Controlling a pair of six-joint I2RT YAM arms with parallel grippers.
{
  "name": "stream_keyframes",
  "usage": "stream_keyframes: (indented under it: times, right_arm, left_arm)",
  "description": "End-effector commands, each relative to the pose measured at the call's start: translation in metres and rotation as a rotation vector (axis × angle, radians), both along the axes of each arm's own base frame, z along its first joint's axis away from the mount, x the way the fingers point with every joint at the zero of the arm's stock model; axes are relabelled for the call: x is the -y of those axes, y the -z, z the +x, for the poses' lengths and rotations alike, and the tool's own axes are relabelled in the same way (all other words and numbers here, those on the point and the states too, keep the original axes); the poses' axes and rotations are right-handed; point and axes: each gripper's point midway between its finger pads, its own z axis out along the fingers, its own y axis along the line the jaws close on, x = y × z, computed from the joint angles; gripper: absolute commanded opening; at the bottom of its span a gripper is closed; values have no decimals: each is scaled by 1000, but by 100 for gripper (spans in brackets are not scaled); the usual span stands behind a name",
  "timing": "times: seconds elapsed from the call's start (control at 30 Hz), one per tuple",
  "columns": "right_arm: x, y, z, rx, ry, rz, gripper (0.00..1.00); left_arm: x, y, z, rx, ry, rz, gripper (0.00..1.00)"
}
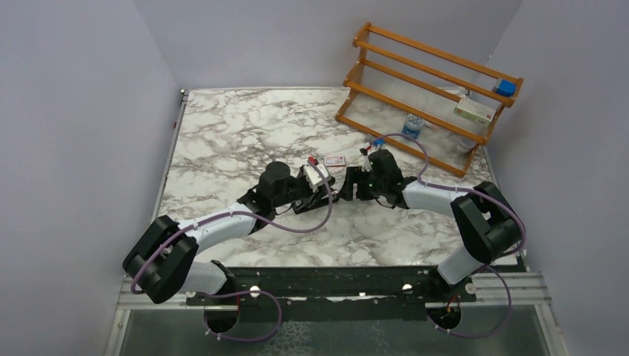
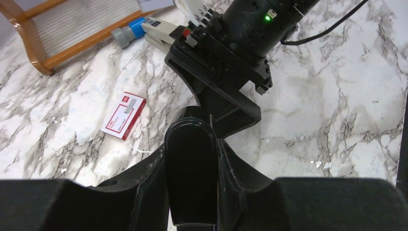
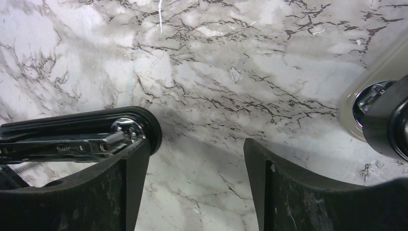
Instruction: Load the staples into the stapler
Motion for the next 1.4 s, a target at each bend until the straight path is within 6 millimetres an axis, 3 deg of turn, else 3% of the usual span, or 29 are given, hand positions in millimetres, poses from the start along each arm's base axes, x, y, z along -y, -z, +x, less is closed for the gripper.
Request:
stream_keyframes:
  times: [0.0, 0.27, 0.43, 0.53, 0.67, 0.8, 0.9, 1.0, 1.1, 1.2, 1.37]
  right_arm:
    - [21, 45, -36, -162, -16, -119, 75]
    - [19, 41, -33, -156, -40, -125, 75]
    - [21, 35, -29, -139, -34, -137, 76]
    - [27, 21, -23, -95, 10, -151, 76]
    - [38, -21, -10, 36, 94, -140, 78]
    - [41, -92, 0, 240, 160, -12, 78]
    - [29, -148, -4, 389, 102, 125, 77]
    - [7, -192, -16, 440, -7, 266, 65]
    - [-13, -213, -26, 409, -83, 384, 46]
    - [-26, -218, -32, 354, -116, 461, 26]
    - [-37, -206, -32, 268, -119, 507, 24]
  left_arm:
    - [6, -86, 5, 181, 27, -260, 0]
    - [1, -104, 1, 229, 47, -349, 0]
    - [5, -96, 1, 213, 63, -338, 0]
    - [0, -91, 5, 217, 42, -325, 0]
    - [-11, -81, 13, 192, 17, -288, 0]
    - [-17, -66, 17, 152, 9, -244, 0]
    - [-16, -56, 19, 120, 11, -217, 0]
    - [-12, -51, 21, 95, 20, -211, 0]
    - [-10, -49, 21, 85, 30, -207, 0]
    - [-9, -49, 21, 83, 34, -208, 0]
    - [-7, -49, 22, 79, 39, -209, 0]
